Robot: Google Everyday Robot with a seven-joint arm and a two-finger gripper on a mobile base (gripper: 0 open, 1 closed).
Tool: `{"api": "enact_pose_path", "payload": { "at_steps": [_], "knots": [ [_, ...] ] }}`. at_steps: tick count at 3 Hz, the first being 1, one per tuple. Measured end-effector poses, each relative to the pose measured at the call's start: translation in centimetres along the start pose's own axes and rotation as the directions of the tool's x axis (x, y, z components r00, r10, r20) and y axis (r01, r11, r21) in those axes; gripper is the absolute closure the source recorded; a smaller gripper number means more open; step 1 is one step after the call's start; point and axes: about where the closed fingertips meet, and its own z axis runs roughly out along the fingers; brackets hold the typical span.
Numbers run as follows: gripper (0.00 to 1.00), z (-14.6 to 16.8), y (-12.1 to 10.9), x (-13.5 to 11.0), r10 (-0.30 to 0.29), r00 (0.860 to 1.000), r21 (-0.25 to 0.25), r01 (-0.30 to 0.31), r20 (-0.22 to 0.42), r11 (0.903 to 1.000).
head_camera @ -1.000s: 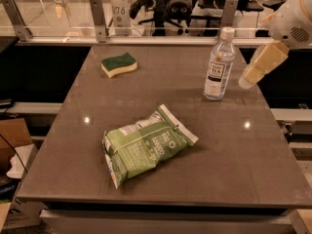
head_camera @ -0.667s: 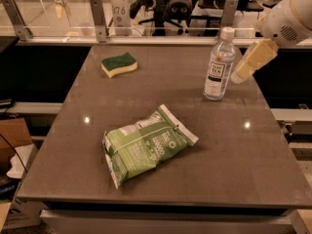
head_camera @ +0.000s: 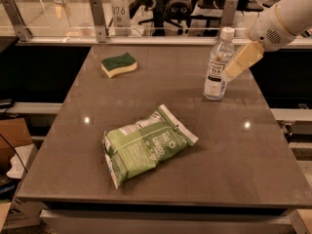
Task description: Pick blue plastic bottle
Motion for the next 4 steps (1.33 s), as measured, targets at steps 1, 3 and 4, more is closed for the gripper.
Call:
{"api": "enact_pose_path", "payload": {
  "at_steps": [1, 3, 4],
  "knots": [
    [0.17, 0.7, 0.4, -0.6, 0.007, 1.0, -0.024, -0.006, 0.021, 0.9997],
    [0.64, 1.0, 1.6, -1.8, 0.001, 0.998, -0.053, 0.002, 0.06, 0.9986],
    [0.87, -0.8, 2.5, -3.8, -0.015, 0.997, -0.041, 0.018, 0.071, 0.999]
  ]
}}
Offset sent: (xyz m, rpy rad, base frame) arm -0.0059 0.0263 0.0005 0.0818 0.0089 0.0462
